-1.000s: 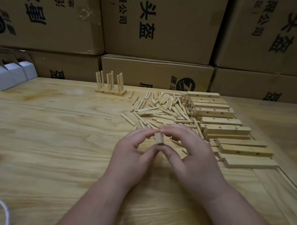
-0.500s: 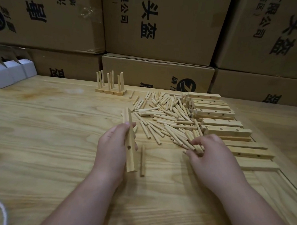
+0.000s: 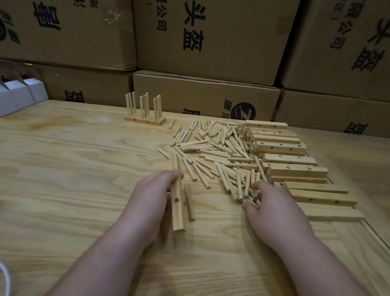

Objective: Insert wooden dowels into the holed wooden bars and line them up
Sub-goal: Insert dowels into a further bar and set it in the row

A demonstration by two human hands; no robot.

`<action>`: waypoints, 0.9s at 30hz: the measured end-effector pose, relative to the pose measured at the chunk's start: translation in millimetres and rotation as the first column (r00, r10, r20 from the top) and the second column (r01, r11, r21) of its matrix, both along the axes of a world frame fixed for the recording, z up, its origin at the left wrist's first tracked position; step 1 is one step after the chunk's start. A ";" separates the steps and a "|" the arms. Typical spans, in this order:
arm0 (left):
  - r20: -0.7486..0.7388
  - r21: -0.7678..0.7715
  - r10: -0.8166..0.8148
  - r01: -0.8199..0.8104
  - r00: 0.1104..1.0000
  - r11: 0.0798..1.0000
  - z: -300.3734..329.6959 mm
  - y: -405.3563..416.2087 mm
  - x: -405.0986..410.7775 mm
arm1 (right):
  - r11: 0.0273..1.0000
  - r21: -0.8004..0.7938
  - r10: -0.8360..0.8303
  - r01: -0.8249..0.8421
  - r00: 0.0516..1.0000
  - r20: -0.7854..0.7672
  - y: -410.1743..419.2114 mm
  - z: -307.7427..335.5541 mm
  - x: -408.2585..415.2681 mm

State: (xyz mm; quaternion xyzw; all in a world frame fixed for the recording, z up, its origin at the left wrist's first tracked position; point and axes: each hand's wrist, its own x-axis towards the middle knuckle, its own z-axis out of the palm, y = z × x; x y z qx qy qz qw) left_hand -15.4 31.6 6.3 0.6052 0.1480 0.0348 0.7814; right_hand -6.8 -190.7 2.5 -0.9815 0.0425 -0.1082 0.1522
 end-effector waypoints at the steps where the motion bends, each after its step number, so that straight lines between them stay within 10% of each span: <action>1: 0.013 -0.035 -0.030 0.030 0.999 0.999 -0.7 -2.5 -0.3 | 1.000 0.012 0.001 -0.001 1.000 -0.002 0.2 -0.6 0.7; 27: -0.005 -0.312 -0.195 0.184 0.981 0.932 4.6 -20.2 1.6 | 1.000 0.000 -0.002 0.002 1.000 -0.013 7.5 -0.8 5.9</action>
